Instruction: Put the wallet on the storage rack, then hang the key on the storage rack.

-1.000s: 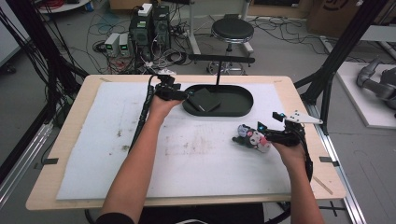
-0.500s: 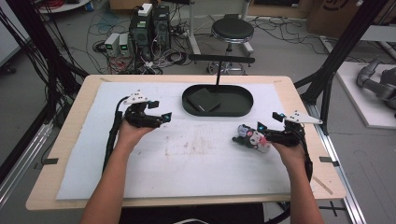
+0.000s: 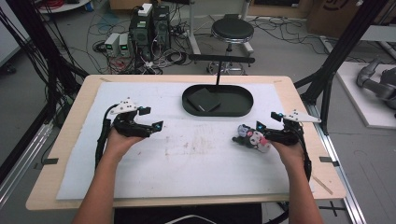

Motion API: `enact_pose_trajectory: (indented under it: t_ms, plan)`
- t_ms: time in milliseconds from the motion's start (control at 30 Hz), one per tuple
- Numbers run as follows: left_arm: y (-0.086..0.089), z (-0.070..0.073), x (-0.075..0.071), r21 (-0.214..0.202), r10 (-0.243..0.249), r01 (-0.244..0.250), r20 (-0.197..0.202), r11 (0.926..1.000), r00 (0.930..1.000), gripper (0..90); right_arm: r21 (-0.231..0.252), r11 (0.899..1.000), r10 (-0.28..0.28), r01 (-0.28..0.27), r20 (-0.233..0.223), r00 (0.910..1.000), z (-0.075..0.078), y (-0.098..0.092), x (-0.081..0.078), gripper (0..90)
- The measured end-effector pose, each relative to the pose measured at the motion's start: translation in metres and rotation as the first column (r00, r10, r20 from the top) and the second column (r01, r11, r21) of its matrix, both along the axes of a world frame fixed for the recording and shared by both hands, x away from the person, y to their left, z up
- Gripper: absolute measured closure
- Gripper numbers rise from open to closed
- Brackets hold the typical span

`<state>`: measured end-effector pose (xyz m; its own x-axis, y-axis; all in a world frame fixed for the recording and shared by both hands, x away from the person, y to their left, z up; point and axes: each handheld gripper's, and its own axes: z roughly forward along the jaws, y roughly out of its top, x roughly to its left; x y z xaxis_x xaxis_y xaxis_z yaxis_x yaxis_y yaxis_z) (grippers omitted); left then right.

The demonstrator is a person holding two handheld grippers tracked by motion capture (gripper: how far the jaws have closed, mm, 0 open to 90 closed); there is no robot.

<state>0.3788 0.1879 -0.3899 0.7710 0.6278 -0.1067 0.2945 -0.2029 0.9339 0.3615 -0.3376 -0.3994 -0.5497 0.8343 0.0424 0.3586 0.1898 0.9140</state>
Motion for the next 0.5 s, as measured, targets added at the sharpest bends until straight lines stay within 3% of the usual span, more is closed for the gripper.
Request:
enact_pose_trajectory:
  t_ms: [167, 267, 500]
  plan:
    - [0.014, -0.002, 0.005, -0.038, -0.009, 0.008, -0.012, 0.9992, 0.9999, 14.7, -0.014, 1.0, 0.005, -0.006, -0.021, 0.9998, -0.002, 0.0, 0.0, 19.5]
    - [0.016, -0.004, 0.006, -0.033, -0.008, 0.007, -0.023, 0.9994, 0.9997, 14.6, -0.016, 1.0, 0.003, -0.003, -0.028, 0.9996, -0.003, 0.001, 0.0, 19.5]
    - [0.017, -0.002, 0.005, -0.027, 0.004, -0.004, 0.011, 0.9996, 0.9999, 14.7, -0.018, 1.0, 0.01, -0.01, -0.016, 0.9998, -0.002, 0.003, -0.001, 19.5]
